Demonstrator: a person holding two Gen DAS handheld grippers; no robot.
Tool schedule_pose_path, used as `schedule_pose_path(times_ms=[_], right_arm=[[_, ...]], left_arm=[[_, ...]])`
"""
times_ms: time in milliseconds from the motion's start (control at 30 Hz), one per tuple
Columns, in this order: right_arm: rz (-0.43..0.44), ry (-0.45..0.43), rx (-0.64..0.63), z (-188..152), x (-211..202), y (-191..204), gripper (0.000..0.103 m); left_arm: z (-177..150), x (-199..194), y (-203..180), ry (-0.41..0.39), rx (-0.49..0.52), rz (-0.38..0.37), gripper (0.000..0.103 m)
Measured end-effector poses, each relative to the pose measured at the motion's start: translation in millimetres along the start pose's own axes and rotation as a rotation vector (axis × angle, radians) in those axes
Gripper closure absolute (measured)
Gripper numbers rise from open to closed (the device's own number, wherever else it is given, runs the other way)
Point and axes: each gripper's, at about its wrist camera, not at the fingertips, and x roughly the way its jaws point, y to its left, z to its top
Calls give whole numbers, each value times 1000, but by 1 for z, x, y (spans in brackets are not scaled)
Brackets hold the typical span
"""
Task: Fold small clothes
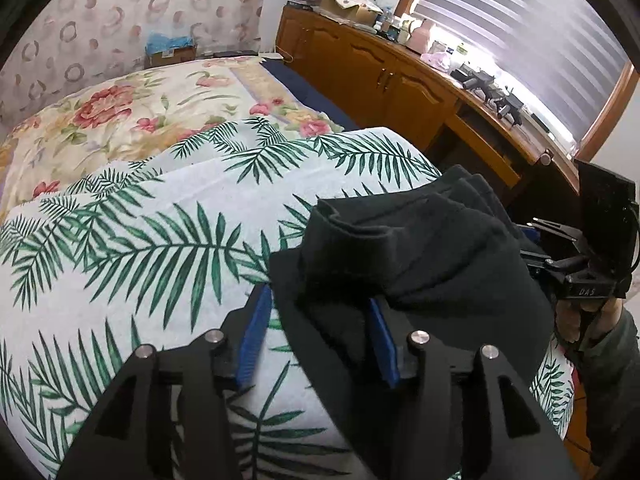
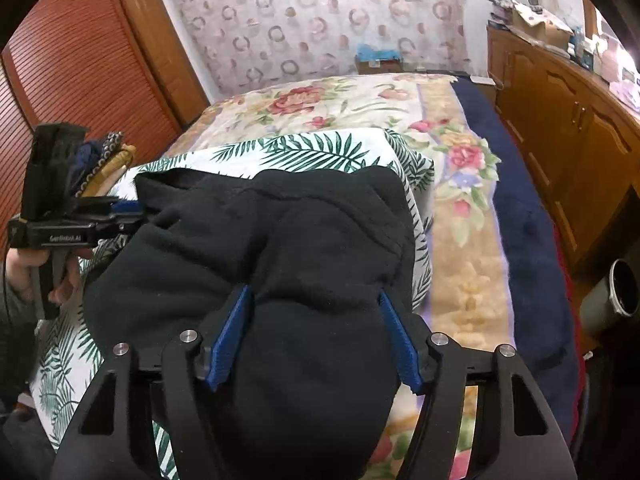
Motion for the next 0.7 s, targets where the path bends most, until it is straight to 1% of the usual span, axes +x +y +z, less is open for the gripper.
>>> schedule_pose_path(times_ms=[67,100,133,167,200,233,333,367,400,467,633,700], right_arm=[[0,-2,-1,0,0,2,39],[6,-7,-7,0,-1,3,46],[19,-9,-10,0,-1,3,52],[29,-9,-13,1,-1,6,52],[22,-10,-18,0,0,9,52],[18,-9,-18,0,1,10,52],[37,-2,3,1,3,7,49],[51,4,12,2,4,6,48],[64,8,18,4,5,4,46],[96,11,38,8,6,-4,44],[116,22,33,16,12,-2,42],[119,26,27,18,15,-1,44]], left_arm=[[2,1,-3,10,0,6,55],[3,1,-4,11,-2,-1,57],[3,2,-4,14,-6,-25,70],[3,1,-5,17,-13,-55,76],[3,-1,-6,12,-22,-62,82],[3,-4,-9,6,-13,-65,86],[1,-20,-16,-53,7,-80,89],[1,-27,-18,-76,7,-90,89],[1,-36,-20,-103,10,-101,90],[1,-48,-27,-133,30,-101,90],[0,-63,-44,-182,83,-84,91],[-2,-69,-46,-205,87,-88,92]])
